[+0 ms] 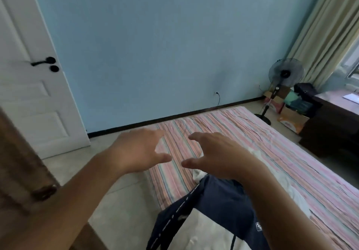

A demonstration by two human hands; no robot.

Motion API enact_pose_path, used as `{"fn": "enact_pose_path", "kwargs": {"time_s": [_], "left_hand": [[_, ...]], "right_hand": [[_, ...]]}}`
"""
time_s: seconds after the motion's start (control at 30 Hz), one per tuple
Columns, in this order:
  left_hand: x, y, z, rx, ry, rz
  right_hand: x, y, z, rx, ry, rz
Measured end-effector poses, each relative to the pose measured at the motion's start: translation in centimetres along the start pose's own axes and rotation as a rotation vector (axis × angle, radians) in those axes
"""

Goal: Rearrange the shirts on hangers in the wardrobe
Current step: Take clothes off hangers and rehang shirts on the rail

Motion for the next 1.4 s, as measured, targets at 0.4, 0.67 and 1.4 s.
{"fn": "enact_pose_path", "kwargs": {"time_s": [0.4,0.67,1.4], "left_hand": [[-10.1,9.5,17.3,0.065,0.393,0.068],[-15.3,15.8,29.5,0.213,0.847,0.022],[-11.2,24.4,62.4,0.29,1.645,-0.321]], "right_hand": [[-19.6,0.1,1.2,0.003,0.464,-0.08],[-32.3,0.1,2.1,-0.035,0.873,-0.181],[-55.9,-3.0,18.9,-0.249,1.497,-0.314]]}}
Point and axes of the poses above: each hand's wrist, its own z-axis away from the middle knuckle, its own y-axis out of the back of the hand, x = y × z, the point moved 8 cm from there along -z, towards the middle knuckle, and after that the axes turned 15 degrees about x, right-handed, at the moved point
